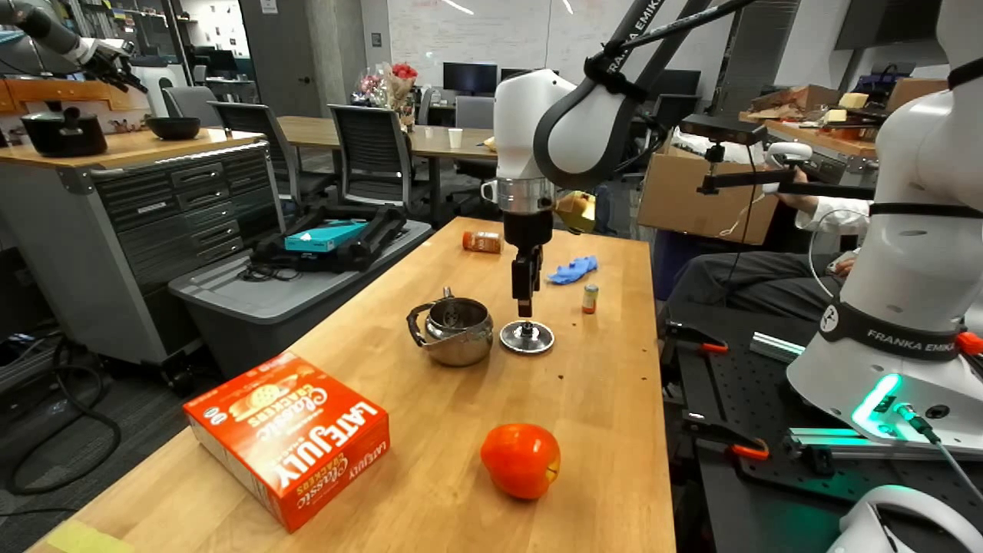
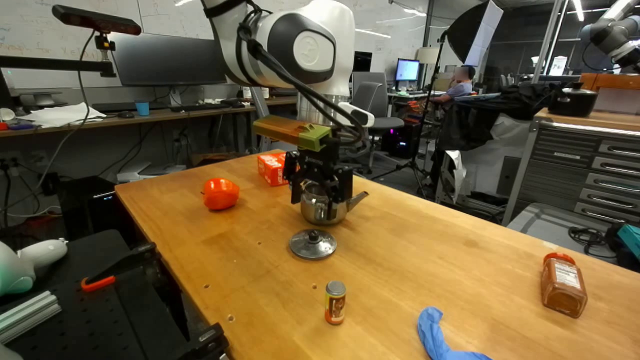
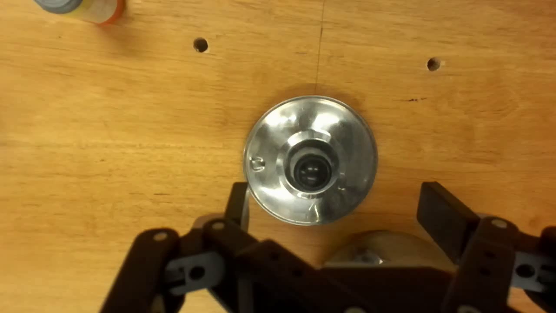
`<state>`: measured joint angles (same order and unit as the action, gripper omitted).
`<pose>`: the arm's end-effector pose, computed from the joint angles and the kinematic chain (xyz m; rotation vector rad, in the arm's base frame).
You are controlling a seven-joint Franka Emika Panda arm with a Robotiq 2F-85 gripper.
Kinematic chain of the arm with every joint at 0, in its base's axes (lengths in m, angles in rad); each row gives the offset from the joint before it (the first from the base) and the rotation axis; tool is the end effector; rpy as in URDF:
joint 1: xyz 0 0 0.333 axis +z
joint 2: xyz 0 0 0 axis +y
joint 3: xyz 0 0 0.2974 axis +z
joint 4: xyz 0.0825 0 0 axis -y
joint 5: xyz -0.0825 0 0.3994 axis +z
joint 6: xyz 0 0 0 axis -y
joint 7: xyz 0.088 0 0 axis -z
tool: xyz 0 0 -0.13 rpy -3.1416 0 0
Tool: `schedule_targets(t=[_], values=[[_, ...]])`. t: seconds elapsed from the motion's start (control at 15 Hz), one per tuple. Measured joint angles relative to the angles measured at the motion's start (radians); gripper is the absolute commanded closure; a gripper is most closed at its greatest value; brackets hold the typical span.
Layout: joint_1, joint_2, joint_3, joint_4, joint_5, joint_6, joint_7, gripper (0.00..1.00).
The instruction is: Put the lid on the teapot.
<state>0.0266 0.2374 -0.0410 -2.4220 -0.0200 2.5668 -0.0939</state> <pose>0.4840 -0.0081 0.1496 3.1197 0.1522 -0.1460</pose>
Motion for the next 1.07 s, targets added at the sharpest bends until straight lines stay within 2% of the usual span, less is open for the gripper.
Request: schedule_targets(t=[0.93, 1.0, 1.07], values=[[-0.009, 0.098, 0.001, 0.043, 0.001, 0.018, 0.0, 0.0], [-0.009, 0.105, 0.001, 0.047, 0.001, 0.018, 0.0, 0.0], [-0.009, 0.111, 0.001, 0.051, 0.001, 0.018, 0.0, 0.05]])
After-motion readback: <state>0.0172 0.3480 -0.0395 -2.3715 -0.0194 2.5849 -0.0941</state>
